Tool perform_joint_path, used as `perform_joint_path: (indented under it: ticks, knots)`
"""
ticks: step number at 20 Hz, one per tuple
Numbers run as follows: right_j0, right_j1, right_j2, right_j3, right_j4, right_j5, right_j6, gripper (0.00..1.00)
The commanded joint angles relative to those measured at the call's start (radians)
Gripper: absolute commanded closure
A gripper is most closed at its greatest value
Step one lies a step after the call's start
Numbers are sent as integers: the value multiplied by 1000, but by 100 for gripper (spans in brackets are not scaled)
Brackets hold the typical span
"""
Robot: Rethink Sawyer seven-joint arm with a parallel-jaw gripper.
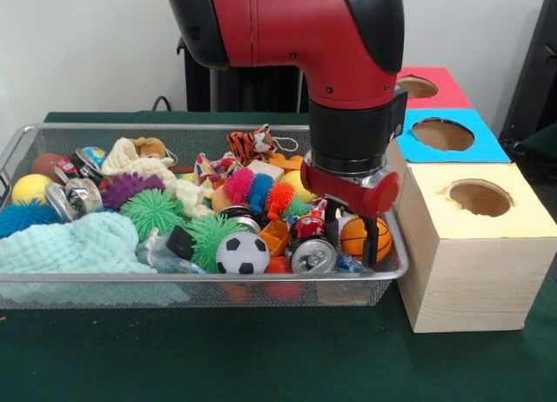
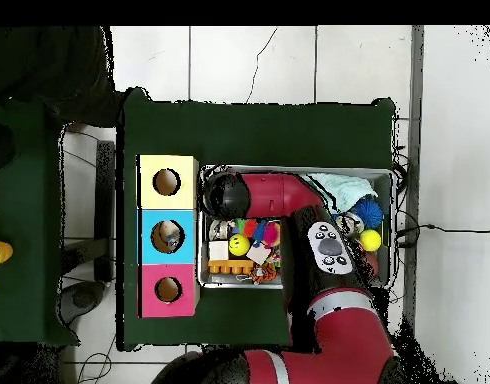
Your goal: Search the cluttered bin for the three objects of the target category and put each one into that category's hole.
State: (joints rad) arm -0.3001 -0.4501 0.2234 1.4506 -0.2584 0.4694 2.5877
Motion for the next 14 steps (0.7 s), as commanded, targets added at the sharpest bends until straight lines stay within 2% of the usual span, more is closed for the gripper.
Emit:
perform_joint_path:
  ticks: [1,9,10,14]
  knots:
    - [4,94,58,-26,29,-94,40,0]
    - [19,93,33,-33,23,-85,44,0]
    - [25,92,24,-40,17,-72,38,100]
    - [43,83,-5,-36,20,-66,63,100]
